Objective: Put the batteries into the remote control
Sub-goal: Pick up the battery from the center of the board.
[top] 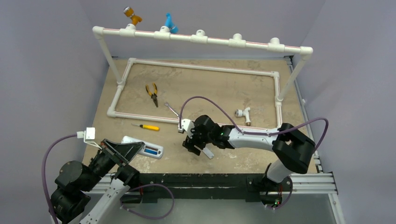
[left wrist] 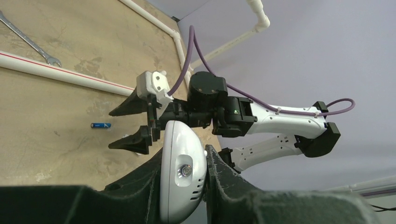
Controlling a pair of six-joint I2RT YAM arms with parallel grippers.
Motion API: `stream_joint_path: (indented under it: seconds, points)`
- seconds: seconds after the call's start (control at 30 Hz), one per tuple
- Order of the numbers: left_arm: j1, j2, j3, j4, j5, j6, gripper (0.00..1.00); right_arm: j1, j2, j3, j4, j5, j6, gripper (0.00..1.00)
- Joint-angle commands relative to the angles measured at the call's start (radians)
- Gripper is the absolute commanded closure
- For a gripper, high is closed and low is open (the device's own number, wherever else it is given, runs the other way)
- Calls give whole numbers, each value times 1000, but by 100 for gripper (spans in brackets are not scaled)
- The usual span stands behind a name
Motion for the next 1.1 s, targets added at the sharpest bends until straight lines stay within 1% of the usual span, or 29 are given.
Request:
stream_joint_path:
  seconds: [0.0,0.17,0.3,0.43,0.57,0.77,0.8,1.07]
  points:
    - [5,-14,12,28,-2,-8,100,-84,62,62,51,-224,-225,31]
    - [4,-9,15,19,-5,-1,100,-136,131,116,0,-260,-269,33]
    - [4,-4,16,18,-14,4,100,-148,174,136,-29,-282,-281,35]
    - [5,-2,13,22,-20,2,100,-148,204,137,-56,-241,-277,35]
    - [5,3,24,11,-21,13,100,-148,206,91,-31,-183,-249,36]
    - [5,23,35,7,-23,33,100,-148,187,36,-20,-124,-198,48]
    - [5,23,35,10,-22,33,100,-148,177,27,-22,-124,-193,53]
    - [5,11,26,12,-24,23,100,-147,159,1,-51,-176,-181,76]
